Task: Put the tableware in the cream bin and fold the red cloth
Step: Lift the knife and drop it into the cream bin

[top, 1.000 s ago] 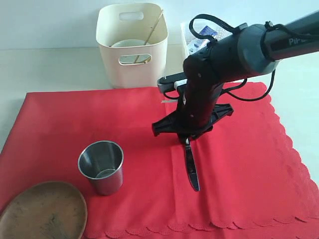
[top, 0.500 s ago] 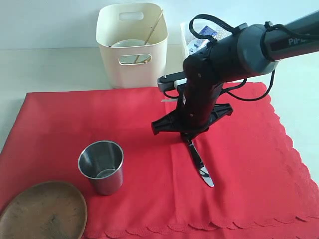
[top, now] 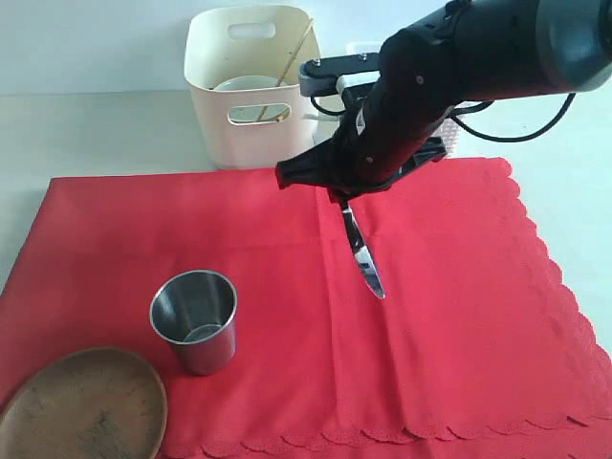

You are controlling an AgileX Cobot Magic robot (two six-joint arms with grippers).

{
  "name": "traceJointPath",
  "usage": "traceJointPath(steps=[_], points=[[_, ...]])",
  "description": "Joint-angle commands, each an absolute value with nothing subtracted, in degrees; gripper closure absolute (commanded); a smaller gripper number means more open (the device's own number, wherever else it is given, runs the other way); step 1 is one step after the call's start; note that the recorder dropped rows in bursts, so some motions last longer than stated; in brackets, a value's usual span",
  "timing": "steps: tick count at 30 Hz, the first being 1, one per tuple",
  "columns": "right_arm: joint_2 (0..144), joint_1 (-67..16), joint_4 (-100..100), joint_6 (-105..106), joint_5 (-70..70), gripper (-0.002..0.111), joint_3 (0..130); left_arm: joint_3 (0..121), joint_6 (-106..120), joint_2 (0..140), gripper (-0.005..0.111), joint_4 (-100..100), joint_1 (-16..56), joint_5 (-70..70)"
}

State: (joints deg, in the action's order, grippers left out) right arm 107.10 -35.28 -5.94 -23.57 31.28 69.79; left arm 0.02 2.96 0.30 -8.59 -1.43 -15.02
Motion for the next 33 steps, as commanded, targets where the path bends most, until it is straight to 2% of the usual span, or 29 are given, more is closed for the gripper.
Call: traceJointPath(steps=[1,22,33], points=[[106.10,-35.35,-6.30,-23.59,27.36,0.108,69.81,0.00,2.96,0.00,0.104,-8.22,-1.17,-14.58],[106.10,-35.35,-6.20,-23.46,26.88,0.108,69.81,0.00,2.96,0.00,0.104,-8.22,-1.17,-14.58],[106.10,-35.35,-6.69,-23.33,20.16,0.108,69.81,0.00,2.96,0.00,0.104,-8.22,-1.17,-14.58]])
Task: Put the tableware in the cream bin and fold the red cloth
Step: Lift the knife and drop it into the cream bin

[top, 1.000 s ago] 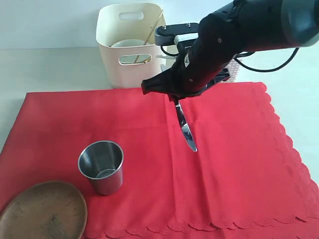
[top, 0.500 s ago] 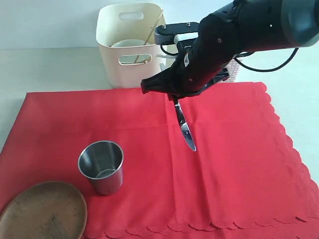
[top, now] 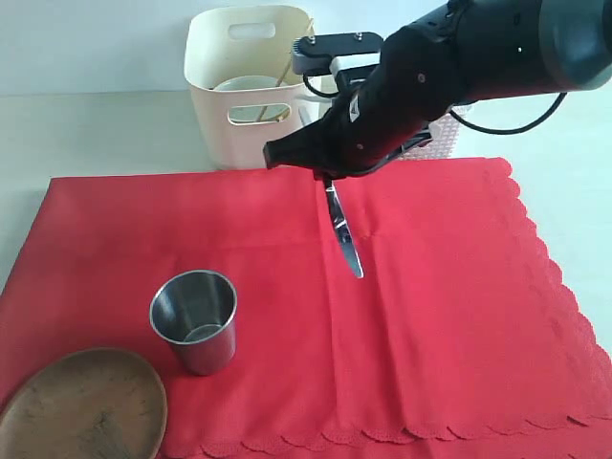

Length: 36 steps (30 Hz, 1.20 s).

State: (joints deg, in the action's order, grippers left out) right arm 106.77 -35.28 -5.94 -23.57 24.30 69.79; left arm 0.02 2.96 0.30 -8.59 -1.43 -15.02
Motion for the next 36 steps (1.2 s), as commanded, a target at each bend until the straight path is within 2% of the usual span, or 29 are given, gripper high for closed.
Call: traceJointPath(steps=[1,11,22,33,34,36], points=[[106.10,-35.24,-6.69,-23.18,19.26,0.108,69.81,0.00,2.96,0.00,0.104,-8.22,-1.17,-14.58],[106.10,-31.99,-6.69,-22.96,7.39,0.108,75.15,0.00,2.96,0.00,0.104,-8.22,-1.17,-14.58],[113.15,-30.62,-6.69,-22.02,-23.10,0.108,85.76,0.00,2.96,0.00,0.104,-8.22,-1.17,-14.58],[127.37,-30.62,-6.04,-22.52,-24.55,0.108,100.92,0.00,2.96,0.00,0.104,-8.22,-1.17,-14.58],[127.76,-30.62,-6.04,-22.52,-23.78,0.106,101.54,0.00,2.96,0.00,0.104,-8.22,-1.17,-14.58],[128.72,-30.62,-6.35,-22.52,-21.94,0.096,102.65,0.00,2.96,0.00,0.104,-8.22,-1.17,-14.58]])
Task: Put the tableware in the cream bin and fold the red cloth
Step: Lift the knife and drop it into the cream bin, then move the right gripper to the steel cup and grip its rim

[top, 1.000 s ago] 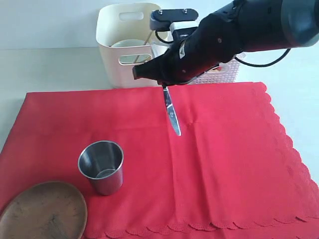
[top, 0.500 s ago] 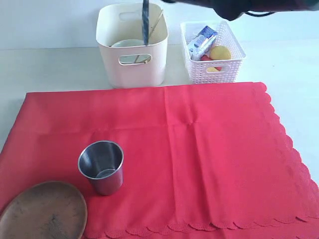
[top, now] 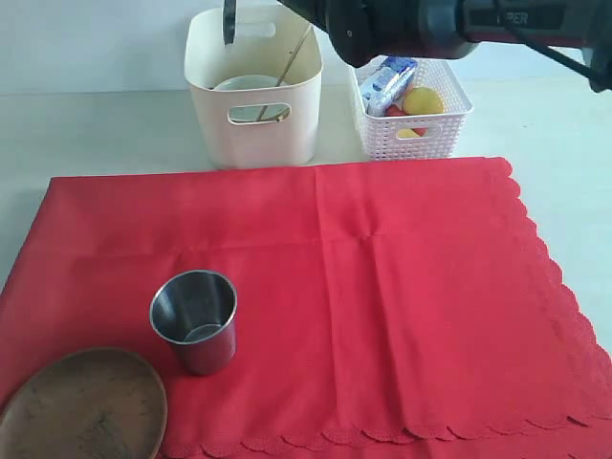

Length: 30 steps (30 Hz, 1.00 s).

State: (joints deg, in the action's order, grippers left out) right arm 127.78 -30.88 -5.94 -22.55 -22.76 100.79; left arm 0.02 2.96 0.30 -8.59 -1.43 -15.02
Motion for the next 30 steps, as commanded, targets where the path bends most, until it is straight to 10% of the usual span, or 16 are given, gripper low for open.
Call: traceJointPath(steps=[1,9,19,30], points=[[128.70,-31.02,-6.23,-22.35,-21.94,0.091,102.65,0.00,2.96,0.00,0.104,-8.22,-1.17,-14.58],[125.90,-31.62,-6.27,-25.73,-14.32,0.068,102.65,0.00,2.96,0.00,0.104,-8.22,-1.17,-14.58],[110.91,-34.11,-1.38,-8.46,44.42,0.068,102.53,0.00,2.96,0.00,0.104,-8.22,-1.17,-14.58],[110.82,-45.39,5.43,-3.08,46.82,0.090,90.18,0.00,2.96,0.00,0.104,-8.22,-1.17,-14.58]])
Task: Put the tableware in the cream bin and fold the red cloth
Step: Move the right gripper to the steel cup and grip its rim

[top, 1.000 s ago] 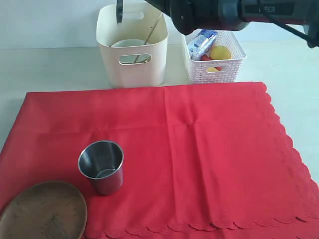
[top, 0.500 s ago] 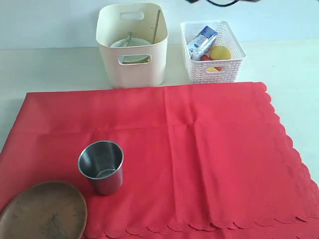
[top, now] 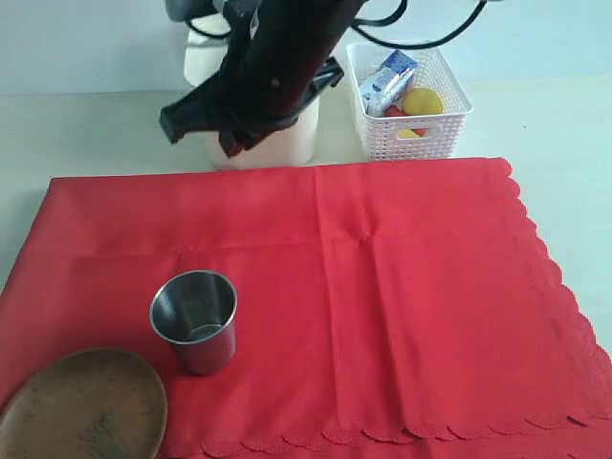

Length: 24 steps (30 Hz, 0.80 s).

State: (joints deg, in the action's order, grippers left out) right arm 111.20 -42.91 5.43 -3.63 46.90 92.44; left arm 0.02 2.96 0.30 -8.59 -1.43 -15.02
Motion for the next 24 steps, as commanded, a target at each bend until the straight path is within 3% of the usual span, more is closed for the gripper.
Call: traceJointPath(steps=[1,8,24], points=[[110.82,-46.23,5.43,-3.08,46.96,0.087,89.98,0.00,2.96,0.00,0.104,-8.22,-1.17,-14.58],[111.28,-50.31,5.32,-2.92,47.62,0.058,89.98,0.00,2.96,0.00,0.104,-8.22,-1.17,-14.58],[119.69,-50.65,9.42,-2.32,56.03,0.057,89.98,0.00,2.96,0.00,0.104,-8.22,-1.17,-14.58]])
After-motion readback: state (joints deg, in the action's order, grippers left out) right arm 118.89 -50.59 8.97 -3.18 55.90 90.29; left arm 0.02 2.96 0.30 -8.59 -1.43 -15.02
